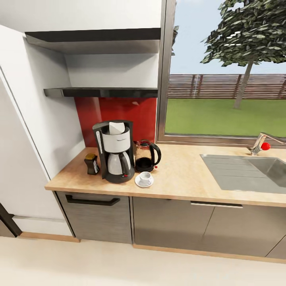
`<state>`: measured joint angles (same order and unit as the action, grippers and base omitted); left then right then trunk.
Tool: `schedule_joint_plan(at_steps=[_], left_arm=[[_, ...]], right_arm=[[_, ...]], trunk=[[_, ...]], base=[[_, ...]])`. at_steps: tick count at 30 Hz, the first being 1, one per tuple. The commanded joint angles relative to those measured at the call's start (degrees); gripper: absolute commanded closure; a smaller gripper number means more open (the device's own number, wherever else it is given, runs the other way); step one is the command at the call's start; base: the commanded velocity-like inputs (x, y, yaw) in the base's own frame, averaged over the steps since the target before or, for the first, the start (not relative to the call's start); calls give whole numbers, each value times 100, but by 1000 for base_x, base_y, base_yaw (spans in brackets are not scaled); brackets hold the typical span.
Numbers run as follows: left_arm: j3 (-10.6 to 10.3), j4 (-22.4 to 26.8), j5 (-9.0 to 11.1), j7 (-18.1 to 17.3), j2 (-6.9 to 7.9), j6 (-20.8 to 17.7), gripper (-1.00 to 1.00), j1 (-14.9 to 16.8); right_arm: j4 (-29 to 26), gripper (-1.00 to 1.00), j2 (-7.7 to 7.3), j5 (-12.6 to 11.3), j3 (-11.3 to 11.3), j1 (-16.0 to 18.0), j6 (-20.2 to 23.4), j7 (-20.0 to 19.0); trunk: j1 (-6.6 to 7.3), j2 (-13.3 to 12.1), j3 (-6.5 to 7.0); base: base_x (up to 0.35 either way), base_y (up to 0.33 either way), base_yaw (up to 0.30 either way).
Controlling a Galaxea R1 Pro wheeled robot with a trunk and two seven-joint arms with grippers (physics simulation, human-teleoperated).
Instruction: Set up a coffee station on the kitchen countertop: keep the coffee maker on the countertop, move the bottle of coffee from the kitchen shelf to the counter next to the coffee maker, place a paper coffee filter on top of the coffee maker, put the saucer next to the coffee maker with the coffee cup on the saucer, and place the electric kettle next to the coffee maker.
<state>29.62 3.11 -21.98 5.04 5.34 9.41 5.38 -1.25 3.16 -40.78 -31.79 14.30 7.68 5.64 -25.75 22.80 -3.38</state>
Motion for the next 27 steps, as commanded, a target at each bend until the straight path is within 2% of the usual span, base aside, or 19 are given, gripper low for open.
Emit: schedule_joint_plan(at_steps=[1, 5, 12, 16, 19, 21, 23, 24, 25, 27], left_arm=[[37, -11, -60, 24, 1, 26, -100, 7], [40, -12, -60, 24, 2, 26, -100, 7], [44, -16, -66, 24, 1, 26, -100, 7], [39, -50, -59, 24, 5, 26, -100, 7], [42, -67, -47, 24, 9, 26, -100, 7], [40, -71, -45, 24, 10, 26, -100, 7], [42, -72, -44, 25, 11, 26, -100, 7], [43, -73, -43, 28, 11, 26, -100, 7], [43, -73, -43, 28, 11, 26, -100, 7], [44, -73, -43, 29, 11, 26, -100, 7]], right_arm=[[-15, -100, -4, -43, -48, 3, 31, 33], [-43, -100, -38, -66, -47, 2, -64, 33], [-43, -100, -49, -64, -47, 3, -585, 33], [-48, -100, -50, -68, -51, 3, -654, 33], [-44, -100, -25, 24, -49, 2, -663, 33], [-51, -100, -8, 294, -36, 2, -668, 33], [-51, -100, 2, 799, 108, 2, -667, 33], [-48, -100, 5, 1115, 314, 2, -666, 33], [-46, -100, 5, 1454, 612, 2, -665, 33], [-47, -100, 3, 2186, 1407, 2, -669, 33]], trunk=[[-3, 12, -13], [-3, 12, -13], [-3, 12, -13], [-3, 12, -13], [-3, 12, -13], [-3, 12, -13], [-3, 12, -13], [-3, 12, -13], [-3, 12, -13], [-3, 12, -13]], base=[[0, 0, 0], [0, 0, 0], [0, 0, 0], [0, 0, 0], [0, 0, 0], [0, 0, 0], [0, 0, 0], [0, 0, 0], [0, 0, 0], [0, 0, 0]])
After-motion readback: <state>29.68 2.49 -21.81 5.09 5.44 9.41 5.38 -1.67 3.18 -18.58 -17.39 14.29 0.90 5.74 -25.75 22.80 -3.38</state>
